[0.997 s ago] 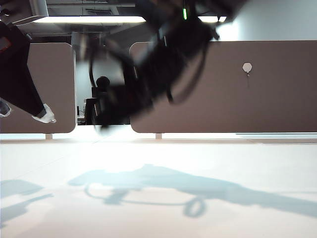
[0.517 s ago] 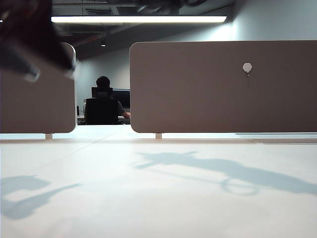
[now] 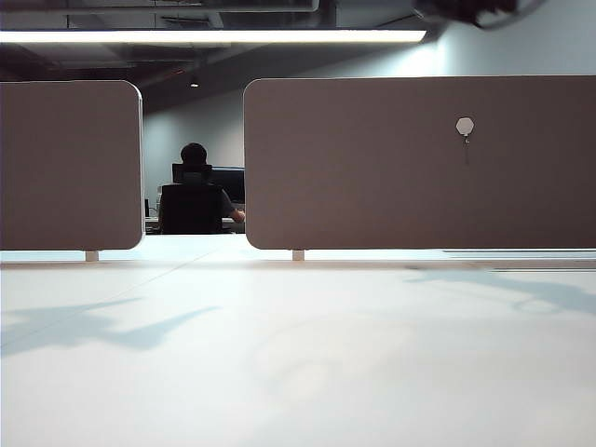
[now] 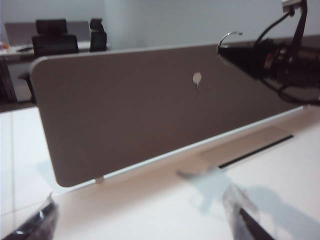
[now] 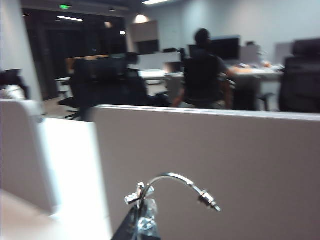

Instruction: Hang the earring on the hook.

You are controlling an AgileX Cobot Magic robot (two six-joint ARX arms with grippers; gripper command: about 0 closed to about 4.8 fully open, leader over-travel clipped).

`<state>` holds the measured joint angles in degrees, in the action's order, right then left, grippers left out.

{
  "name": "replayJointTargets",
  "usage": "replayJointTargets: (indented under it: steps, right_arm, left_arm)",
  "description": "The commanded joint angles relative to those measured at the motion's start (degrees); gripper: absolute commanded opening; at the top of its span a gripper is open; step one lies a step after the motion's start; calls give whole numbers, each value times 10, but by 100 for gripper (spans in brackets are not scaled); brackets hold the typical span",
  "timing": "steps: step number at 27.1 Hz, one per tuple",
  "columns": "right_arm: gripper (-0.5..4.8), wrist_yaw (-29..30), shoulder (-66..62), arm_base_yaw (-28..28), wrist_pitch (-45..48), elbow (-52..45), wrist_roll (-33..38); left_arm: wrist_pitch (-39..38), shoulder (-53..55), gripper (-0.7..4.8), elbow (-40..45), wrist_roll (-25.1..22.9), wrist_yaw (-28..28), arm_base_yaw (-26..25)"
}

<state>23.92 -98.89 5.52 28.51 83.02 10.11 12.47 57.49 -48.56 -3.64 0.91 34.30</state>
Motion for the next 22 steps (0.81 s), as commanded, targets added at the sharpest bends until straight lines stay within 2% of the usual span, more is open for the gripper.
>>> replayJointTargets:
  steps: [1,6,9,16,22]
  right_arm:
    - [-6,17,-54,-39,-1,62,36]
    - [-6,34,-154,-74,-7,157,62]
    - [-6,43,-219,-83,-45,224,62]
    - [-6,36,-361,-89,-75,378,62]
    - [-6,26,-463,-94,-144,533,66]
  left_arm:
    - [1,84,479,-42,-5,-12,-1]
    - [9,191,479,-90,1,-14,-16]
    - [12,227,479,-103,9,-12,-25]
    - [9,245,479,-104,8,-12,-49]
    - [5,245,479,-104,8,-15,-71]
